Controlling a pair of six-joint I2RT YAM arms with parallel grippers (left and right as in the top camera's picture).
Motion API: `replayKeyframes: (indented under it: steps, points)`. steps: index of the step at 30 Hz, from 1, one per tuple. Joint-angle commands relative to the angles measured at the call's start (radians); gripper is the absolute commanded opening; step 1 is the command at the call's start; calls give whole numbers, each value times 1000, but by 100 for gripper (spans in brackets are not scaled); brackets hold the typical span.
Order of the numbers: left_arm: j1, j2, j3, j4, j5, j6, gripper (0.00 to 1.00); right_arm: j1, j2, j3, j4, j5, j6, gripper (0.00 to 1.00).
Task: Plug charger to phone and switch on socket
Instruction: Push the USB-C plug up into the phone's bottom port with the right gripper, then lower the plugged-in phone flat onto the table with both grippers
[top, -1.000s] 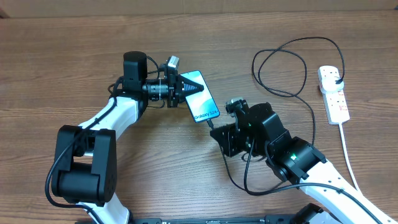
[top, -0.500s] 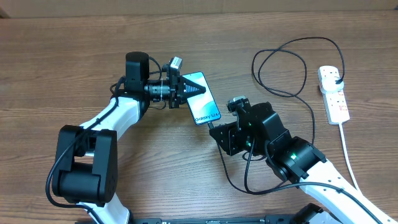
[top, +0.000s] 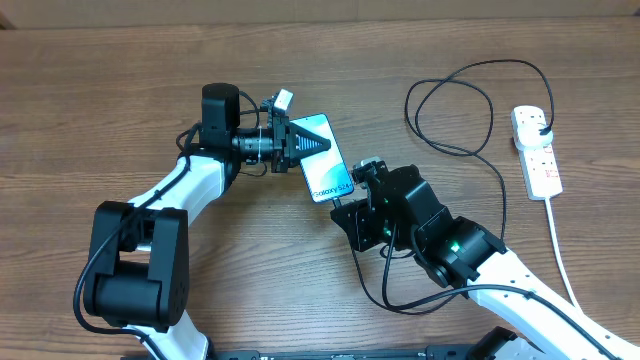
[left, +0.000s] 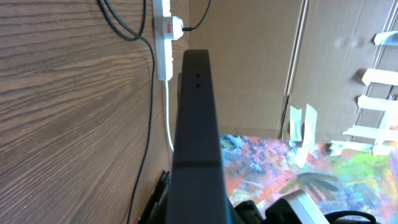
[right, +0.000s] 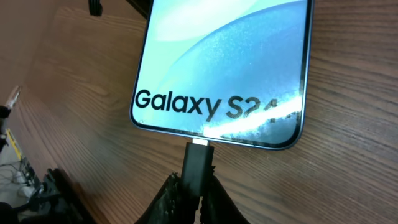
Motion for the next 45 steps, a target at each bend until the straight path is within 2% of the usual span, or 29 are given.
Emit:
replayKeyframes:
  steps: [1, 8, 12, 17, 32, 35, 39, 45]
  points:
    - [-7, -7, 14, 4, 66, 49, 4, 5, -1, 6, 26, 25, -3, 9]
    - [-8, -7, 14, 4, 79, 30, 4, 5, -1, 6, 33, 25, -3, 4]
    - [-18, -7, 14, 4, 162, 40, 4, 5, -1, 6, 77, 26, -4, 4]
    - [-28, -7, 14, 4, 253, 150, 4, 3, -1, 6, 101, 43, -27, 4]
    - [-90, -7, 14, -1, 243, 223, 4, 4, -1, 45, 140, 99, -17, 4]
    - [-90, -7, 14, -1, 166, 226, 4, 4, -3, 45, 140, 66, -18, 16]
    - [-92, -7, 14, -2, -24, 218, 4, 3, -21, 45, 134, 67, -18, 28]
    - [-145, -7, 14, -32, -331, 111, 4, 3, -124, 46, 86, 85, -18, 51]
